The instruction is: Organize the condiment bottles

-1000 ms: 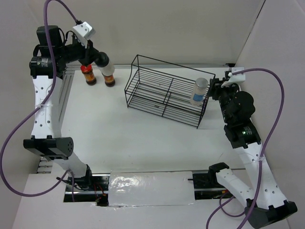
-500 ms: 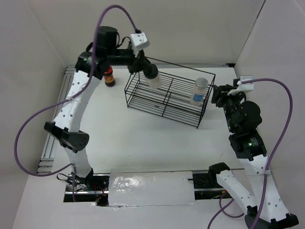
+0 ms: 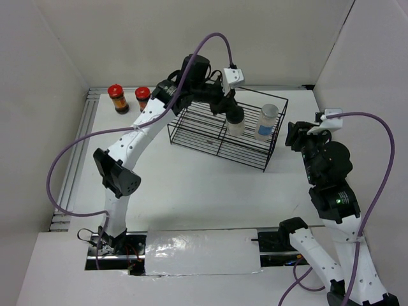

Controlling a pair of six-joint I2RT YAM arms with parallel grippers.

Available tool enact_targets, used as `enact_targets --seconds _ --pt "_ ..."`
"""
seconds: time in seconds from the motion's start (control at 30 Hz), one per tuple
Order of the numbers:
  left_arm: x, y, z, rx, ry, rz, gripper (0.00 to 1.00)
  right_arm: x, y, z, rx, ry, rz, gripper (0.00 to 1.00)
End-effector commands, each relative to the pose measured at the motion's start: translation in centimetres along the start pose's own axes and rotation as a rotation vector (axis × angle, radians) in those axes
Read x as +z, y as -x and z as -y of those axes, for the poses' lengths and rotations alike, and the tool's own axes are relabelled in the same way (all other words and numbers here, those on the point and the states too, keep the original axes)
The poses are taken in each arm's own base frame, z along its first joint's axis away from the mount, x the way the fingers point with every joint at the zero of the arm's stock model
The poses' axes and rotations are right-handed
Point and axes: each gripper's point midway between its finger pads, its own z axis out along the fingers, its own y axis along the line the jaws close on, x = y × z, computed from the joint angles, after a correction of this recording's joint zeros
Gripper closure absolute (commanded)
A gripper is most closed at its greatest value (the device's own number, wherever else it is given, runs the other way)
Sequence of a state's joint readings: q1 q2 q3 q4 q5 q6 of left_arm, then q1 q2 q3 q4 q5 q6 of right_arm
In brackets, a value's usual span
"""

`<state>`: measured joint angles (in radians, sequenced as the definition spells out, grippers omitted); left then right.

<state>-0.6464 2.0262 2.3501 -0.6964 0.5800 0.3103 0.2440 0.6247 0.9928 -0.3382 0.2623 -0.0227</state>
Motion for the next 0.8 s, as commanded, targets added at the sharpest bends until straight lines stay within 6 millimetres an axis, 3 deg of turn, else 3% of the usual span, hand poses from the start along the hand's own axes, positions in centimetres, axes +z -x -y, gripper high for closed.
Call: enact_targets --seconds 0.0,0.37,0.6,0.73,0.77 --pt "0.1 4.3 -1.3 0.104 0.059 0.13 1.0 -0.6 0.3 0.8 -0.005 -0.031 -0.003 0.43" --pt "4.1 1.1 -1.4 0.098 0.053 0.081 1.0 -0.6 -0.1 0.9 -0.02 -0.037 -0.02 0.43" --pt "5.3 -0.7 -1.7 0.082 0.056 0.047 1.0 -0.6 -0.6 1.0 -0.021 -0.04 -0.028 0.42" --pt "6.0 -1.8 -1.9 0.084 0.073 0.029 0.88 -0.5 -0.8 1.0 -0.026 -0.043 -0.03 0.41" --pt "6.3 -2.4 -2.2 0.083 0.083 0.018 0.76 -0.5 -0.9 1.0 -0.028 -0.043 -0.033 0.41"
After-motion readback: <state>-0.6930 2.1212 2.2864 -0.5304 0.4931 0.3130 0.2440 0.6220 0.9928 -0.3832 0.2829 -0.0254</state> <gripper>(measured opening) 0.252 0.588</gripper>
